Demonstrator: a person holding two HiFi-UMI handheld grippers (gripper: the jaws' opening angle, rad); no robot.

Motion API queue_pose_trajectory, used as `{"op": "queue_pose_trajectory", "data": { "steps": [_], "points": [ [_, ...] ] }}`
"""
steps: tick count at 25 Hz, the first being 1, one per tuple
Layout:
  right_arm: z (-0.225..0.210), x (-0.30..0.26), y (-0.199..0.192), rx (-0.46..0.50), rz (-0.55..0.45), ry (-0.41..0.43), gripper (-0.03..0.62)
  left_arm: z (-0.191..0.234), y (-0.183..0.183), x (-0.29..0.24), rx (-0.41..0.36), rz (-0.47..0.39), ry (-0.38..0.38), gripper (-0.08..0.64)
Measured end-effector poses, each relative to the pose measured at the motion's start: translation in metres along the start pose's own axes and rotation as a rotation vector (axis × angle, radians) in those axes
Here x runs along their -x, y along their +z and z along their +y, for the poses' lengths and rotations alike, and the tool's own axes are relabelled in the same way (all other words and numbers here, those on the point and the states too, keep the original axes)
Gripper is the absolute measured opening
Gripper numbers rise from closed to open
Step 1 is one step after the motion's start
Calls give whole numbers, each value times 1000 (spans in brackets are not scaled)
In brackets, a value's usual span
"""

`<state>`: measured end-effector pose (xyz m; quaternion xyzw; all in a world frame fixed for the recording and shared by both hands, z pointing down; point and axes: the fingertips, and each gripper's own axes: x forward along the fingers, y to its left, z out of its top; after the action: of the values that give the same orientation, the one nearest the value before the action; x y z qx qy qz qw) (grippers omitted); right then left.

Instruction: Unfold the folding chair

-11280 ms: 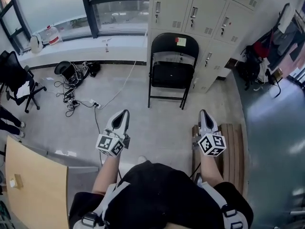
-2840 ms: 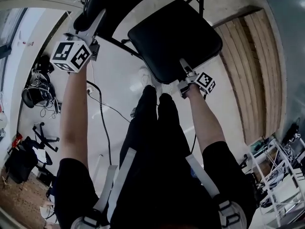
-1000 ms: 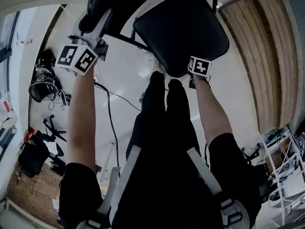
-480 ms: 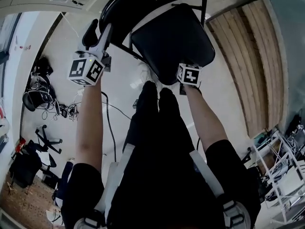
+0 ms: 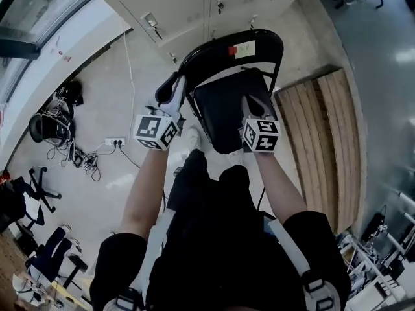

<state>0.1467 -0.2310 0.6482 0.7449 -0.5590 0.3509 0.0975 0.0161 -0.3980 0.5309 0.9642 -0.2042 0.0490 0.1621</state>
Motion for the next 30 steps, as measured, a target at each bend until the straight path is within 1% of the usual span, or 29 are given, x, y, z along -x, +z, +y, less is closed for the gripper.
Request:
{"op": "queue_pose_trajectory", "data": {
  "steps": [1, 2, 5, 9, 12, 15, 17, 22, 24, 28, 30],
  "points": [
    [6, 3, 15, 32, -25, 28, 6, -5, 4, 6, -22, 1, 27, 19],
    [12, 7, 29, 61, -47, 59, 5, -12, 8, 13, -40, -2, 49, 0],
    [31, 25, 59, 132, -104, 151, 5, -33, 21, 34, -55, -47, 100, -2],
    [48, 57, 72, 209, -159, 255, 5, -56, 25, 71, -27, -115, 191, -2],
    [55, 80, 85, 274, -211, 327, 5, -72, 35, 102, -22, -187, 254, -2],
    [62, 104, 96, 261, -254, 389, 5, -91, 43, 136, -30, -234, 328, -2],
    [66, 124, 104, 260, -278, 419, 5, -109, 51, 155, -39, -250, 360, -2],
    [78, 170, 121, 306, -358, 489, 5, -142, 74, 204, -69, -318, 430, -2],
    [79, 183, 121, 309, -377, 501, 5, -152, 79, 224, -78, -344, 452, -2],
    [81, 207, 115, 260, -395, 504, 5, -169, 83, 265, -86, -380, 481, -2],
    [90, 221, 114, 260, -413, 515, 5, -175, 86, 286, -86, -401, 495, -2]
  ]
}}
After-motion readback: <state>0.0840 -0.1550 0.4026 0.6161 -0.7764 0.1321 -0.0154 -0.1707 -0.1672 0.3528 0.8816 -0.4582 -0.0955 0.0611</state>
